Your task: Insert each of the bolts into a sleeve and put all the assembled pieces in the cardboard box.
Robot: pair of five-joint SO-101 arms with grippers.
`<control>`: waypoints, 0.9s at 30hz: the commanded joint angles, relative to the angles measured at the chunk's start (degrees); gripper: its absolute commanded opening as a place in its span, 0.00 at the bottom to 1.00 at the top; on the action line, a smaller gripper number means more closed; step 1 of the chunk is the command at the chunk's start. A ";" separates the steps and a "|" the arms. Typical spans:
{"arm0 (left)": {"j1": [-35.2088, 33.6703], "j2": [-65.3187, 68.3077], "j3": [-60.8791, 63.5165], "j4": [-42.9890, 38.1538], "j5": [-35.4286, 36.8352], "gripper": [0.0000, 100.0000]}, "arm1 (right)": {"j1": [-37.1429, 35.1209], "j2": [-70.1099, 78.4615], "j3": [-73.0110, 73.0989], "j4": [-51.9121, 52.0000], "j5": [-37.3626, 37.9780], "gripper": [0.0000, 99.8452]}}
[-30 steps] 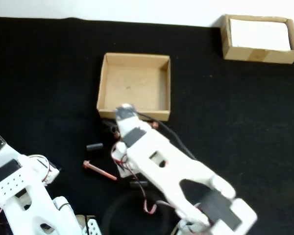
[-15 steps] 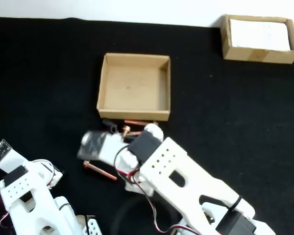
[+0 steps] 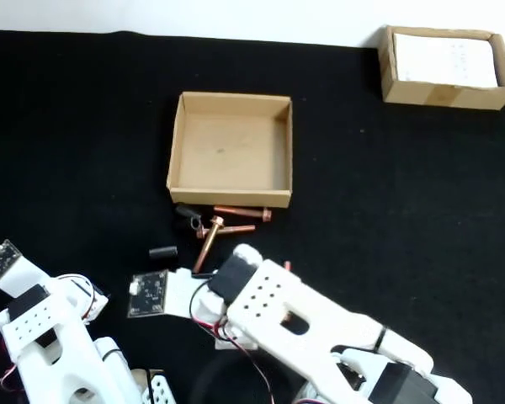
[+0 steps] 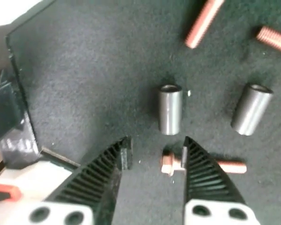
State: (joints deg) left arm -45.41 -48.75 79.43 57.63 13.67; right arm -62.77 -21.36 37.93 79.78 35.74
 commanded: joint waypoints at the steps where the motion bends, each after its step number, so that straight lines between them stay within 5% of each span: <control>1: 0.40 -0.13 0.13 -0.88 -0.09 0.27 | -0.31 -1.36 5.14 -5.41 0.62 0.16; 16: 0.40 -0.13 0.13 -0.88 -0.09 0.27 | 4.00 8.04 10.51 -20.88 1.14 0.16; 21: 0.40 -0.13 0.13 -0.88 0.00 0.27 | 2.68 11.82 10.42 -24.13 1.23 0.02; 27: 0.40 -0.04 0.13 -0.88 0.09 0.27 | 3.82 11.91 3.82 -17.10 0.88 0.01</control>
State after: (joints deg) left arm -45.41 -48.75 79.43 57.63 13.76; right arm -59.78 -9.41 46.81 58.68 36.26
